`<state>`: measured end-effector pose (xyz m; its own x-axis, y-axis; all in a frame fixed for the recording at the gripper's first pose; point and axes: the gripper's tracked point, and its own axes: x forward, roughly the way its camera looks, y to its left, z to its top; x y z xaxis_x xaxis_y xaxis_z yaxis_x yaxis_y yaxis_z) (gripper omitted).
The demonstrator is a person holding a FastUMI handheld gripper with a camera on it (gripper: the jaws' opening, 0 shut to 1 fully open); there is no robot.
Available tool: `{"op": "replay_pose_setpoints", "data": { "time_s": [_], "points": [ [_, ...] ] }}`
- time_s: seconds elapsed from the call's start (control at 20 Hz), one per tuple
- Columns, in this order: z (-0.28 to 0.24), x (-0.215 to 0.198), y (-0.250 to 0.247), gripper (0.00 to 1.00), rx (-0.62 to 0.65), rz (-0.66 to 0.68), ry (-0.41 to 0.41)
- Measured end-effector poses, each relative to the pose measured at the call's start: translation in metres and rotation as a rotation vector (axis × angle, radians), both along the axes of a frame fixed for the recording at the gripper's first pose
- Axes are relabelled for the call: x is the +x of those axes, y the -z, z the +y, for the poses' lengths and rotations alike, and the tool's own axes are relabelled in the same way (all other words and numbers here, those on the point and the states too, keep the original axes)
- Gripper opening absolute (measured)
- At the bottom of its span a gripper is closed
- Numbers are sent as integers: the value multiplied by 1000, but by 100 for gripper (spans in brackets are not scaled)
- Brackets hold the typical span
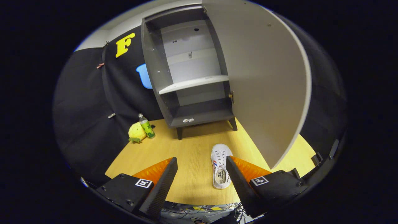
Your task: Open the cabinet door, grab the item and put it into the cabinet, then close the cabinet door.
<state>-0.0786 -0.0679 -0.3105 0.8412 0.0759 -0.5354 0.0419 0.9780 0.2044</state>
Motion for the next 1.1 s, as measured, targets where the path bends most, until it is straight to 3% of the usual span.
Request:
{"op": "replay_pose_setpoints", "data": {
  "time_s": [0.55,0.9,0.95,1.05,1.1],
  "points": [
    [-1,66,127,99,-85,155,-73],
    [1,66,194,97,-165,308,-104],
    [2,65,201,94,-187,325,-112],
    [-5,65,209,78,-254,340,-126],
    [-6,65,211,65,-268,351,-124]
  ]
}}
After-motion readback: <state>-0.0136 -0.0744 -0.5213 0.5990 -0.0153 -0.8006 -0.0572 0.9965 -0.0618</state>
